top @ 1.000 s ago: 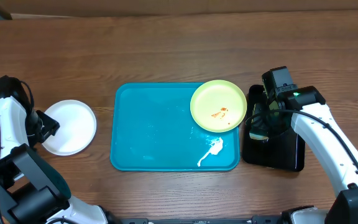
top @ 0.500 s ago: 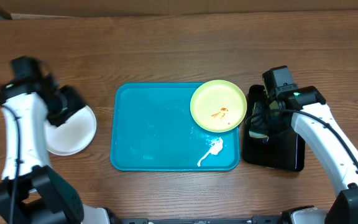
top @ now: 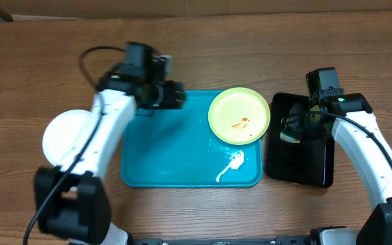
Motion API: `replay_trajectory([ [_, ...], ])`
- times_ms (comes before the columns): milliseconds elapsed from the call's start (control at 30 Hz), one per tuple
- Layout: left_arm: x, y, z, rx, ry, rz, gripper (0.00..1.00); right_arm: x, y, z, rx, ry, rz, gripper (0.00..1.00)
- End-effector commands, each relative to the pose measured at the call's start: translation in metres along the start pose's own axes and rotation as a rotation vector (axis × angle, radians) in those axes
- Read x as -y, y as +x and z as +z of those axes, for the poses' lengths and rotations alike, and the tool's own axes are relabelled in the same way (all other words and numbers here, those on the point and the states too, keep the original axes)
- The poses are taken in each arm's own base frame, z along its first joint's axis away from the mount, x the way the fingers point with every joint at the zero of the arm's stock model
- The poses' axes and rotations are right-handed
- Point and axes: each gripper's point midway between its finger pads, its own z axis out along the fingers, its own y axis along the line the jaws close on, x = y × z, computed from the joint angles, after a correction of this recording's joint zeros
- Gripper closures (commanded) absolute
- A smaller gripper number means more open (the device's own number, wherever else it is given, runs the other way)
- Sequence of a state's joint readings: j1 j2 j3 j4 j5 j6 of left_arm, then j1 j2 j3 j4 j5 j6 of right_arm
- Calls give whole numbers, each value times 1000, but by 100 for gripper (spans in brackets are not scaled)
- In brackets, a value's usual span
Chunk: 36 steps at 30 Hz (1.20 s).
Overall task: Clean dirty plates on tray and stack at the side
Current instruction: 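Move left gripper to grip the rim of the yellow plate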
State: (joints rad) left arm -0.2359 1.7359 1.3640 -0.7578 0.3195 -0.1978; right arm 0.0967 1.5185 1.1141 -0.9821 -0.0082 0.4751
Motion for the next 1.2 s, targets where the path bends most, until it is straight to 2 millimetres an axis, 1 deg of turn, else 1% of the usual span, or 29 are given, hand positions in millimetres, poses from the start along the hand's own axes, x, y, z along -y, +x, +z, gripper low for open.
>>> replay_trajectory([
  [0, 23, 8, 29, -50, 39, 66, 29, 0, -1, -5, 9, -16, 19, 96],
  [167, 59, 23, 73, -103, 116, 143, 29, 2, 2, -5, -1, -11, 19, 96],
  [267, 70, 32, 95, -123, 128, 175, 32, 2, 3, -5, -7, -8, 16, 96],
  [333, 71, 38, 107, -141, 119, 186, 40, 3, 4, -5, -10, -5, 10, 96],
  [367, 68, 42, 114, -151, 98, 184, 42, 3, 5, -5, -12, -4, 8, 96],
  [433, 58, 45, 121, -163, 49, 159, 46, 4, 6, -5, -16, -1, 4, 96],
  [467, 54, 47, 123, -170, 27, 149, 46, 4, 6, -5, -19, 0, 3, 96],
  [567, 44, 47, 123, -172, -17, 133, 44, 5, 7, -5, -23, 3, -2, 96],
  [633, 45, 47, 123, -171, -17, 132, 45, 5, 7, -5, -24, 4, -2, 96],
  [733, 42, 52, 122, -195, -26, 125, 54, 5, 7, -5, -24, 4, -2, 96],
  [767, 40, 55, 121, -206, -38, 123, 55, 5, 7, -5, -24, 4, -2, 96],
  [833, 30, 63, 118, -237, -90, 112, 59, 5, 7, -5, -24, 4, -2, 96],
  [933, 18, 70, 112, -272, -157, 105, 59, 5, 8, -5, -24, 4, -2, 96],
  [967, 18, 69, 108, -276, -167, 106, 59, 5, 8, -5, -25, 4, -2, 96],
  [1033, 22, 63, 99, -262, -163, 113, 58, 5, 8, -5, -24, 5, -3, 96],
  [1100, 29, 50, 87, -218, -158, 122, 56, 6, 7, -5, -23, 7, -3, 96],
  [1167, 29, 38, 72, -163, -181, 129, 55, 6, 8, -5, -24, 7, -2, 96],
])
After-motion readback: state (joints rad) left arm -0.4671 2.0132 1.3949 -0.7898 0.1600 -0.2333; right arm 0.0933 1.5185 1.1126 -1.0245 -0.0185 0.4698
